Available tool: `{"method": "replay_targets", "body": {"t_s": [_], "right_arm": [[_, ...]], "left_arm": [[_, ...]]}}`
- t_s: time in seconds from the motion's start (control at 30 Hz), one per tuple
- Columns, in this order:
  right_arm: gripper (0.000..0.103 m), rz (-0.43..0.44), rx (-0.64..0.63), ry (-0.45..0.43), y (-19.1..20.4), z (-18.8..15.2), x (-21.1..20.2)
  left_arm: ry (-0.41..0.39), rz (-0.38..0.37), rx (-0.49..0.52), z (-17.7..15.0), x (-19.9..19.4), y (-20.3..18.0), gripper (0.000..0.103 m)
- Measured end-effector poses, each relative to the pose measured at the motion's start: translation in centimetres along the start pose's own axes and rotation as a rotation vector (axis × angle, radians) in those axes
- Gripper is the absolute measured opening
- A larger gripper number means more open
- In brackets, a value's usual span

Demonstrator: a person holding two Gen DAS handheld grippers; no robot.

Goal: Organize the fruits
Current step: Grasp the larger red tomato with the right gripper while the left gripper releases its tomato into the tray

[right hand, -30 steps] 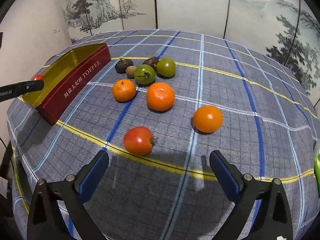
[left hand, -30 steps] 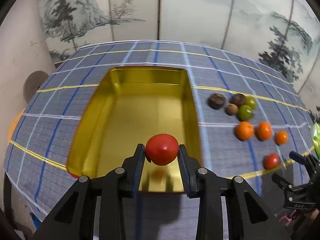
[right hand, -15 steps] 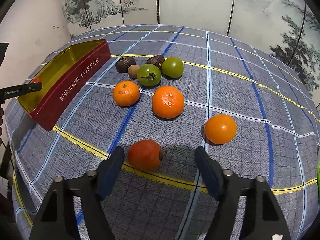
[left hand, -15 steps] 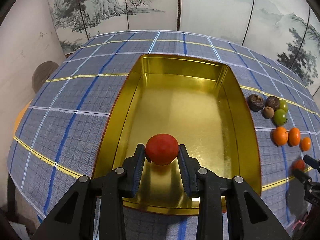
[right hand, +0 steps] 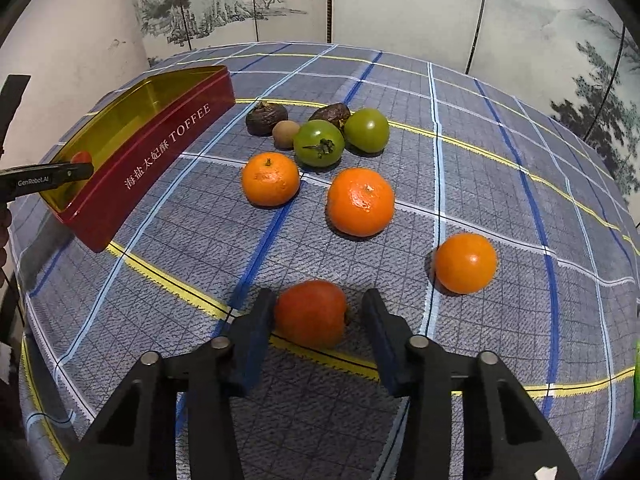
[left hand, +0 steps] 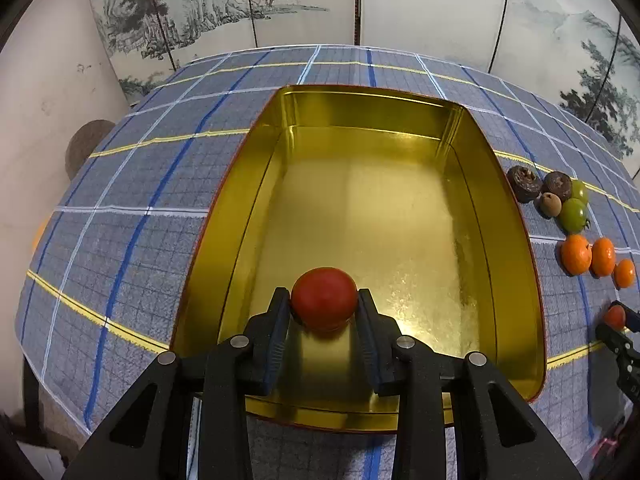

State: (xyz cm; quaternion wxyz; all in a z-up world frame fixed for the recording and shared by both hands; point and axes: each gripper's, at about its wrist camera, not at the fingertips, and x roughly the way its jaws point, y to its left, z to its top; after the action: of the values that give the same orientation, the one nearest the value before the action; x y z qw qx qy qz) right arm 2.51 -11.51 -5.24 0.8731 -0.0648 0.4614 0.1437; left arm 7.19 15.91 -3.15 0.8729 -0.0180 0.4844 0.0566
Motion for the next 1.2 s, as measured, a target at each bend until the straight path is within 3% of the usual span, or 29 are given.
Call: {"method": "replay_targets", "body": {"t_s": [0.27, 1.2], "right_arm": [[0.034, 0.005, 0.006, -0.003, 0.0, 0.0, 0.0], [0.034, 0.072, -0.007, -0.042, 1.9, 2.4, -0.9]], "left_arm": [[0.006, 0.011, 0.007, -0.3, 0.2, -0.2, 0.035], [0.015, 0.055, 0.024, -1.0, 0.1, -0.3, 0.036]]}}
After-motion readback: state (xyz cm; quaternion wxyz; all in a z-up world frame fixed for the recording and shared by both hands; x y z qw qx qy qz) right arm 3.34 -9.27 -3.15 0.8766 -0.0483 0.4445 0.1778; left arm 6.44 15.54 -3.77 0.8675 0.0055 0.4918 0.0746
